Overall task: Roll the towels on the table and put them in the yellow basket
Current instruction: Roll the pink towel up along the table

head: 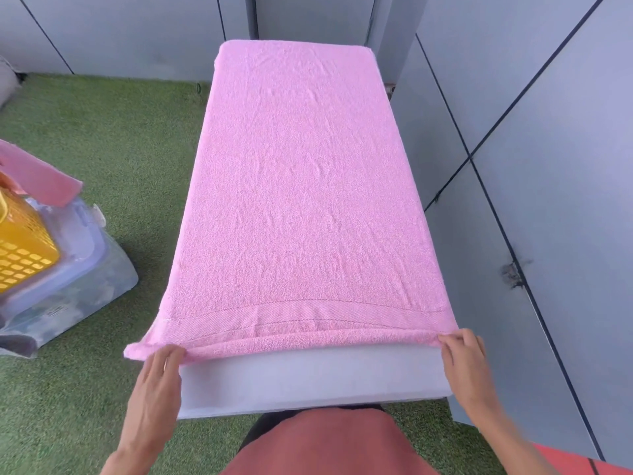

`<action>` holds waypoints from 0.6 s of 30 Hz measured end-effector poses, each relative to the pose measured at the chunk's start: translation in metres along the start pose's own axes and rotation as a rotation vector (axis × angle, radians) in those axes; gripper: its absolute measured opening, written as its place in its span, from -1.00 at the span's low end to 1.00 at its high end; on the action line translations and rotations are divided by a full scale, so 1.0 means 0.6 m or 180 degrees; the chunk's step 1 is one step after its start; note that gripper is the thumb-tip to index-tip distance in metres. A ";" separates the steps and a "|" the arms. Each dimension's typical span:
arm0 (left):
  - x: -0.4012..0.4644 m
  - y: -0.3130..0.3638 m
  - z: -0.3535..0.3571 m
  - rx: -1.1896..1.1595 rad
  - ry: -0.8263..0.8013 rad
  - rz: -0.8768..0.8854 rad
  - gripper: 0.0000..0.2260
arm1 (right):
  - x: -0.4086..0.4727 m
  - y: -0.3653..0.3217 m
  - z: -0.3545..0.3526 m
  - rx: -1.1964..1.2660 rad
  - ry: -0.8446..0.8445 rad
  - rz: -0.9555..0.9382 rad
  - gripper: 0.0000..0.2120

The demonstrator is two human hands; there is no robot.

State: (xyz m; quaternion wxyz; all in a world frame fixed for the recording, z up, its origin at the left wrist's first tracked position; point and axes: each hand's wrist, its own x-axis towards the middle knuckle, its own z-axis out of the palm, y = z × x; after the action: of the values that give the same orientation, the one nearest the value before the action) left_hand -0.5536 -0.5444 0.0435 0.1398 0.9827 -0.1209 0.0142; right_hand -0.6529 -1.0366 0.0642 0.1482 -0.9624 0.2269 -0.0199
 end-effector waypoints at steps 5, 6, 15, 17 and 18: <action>-0.003 0.008 0.014 -0.0144 -0.0171 -0.0231 -0.45 | 0.007 0.003 0.007 0.0053 -0.0186 0.0023 -0.72; 0.005 0.006 0.010 -0.0172 -0.0165 -0.0289 -0.50 | 0.016 0.005 0.006 0.0073 -0.0216 0.0039 -0.74; 0.047 -0.029 -0.035 -0.0418 -0.0515 -0.0399 -0.80 | 0.048 0.038 -0.015 -0.0148 -0.0811 -0.0254 -0.78; 0.083 -0.044 -0.055 -0.0956 -0.0944 -0.0764 -0.84 | 0.072 0.037 -0.030 0.0172 -0.1127 -0.0137 -0.80; 0.104 -0.054 -0.063 -0.1178 -0.1210 -0.0951 -0.80 | 0.086 0.033 -0.037 0.0402 -0.1216 0.0011 -0.82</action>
State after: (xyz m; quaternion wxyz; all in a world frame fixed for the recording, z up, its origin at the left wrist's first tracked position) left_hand -0.4853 -0.5184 0.0749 0.2919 0.9324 0.0005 -0.2129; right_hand -0.6176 -1.0828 0.0781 0.2487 -0.9370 0.1946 0.1491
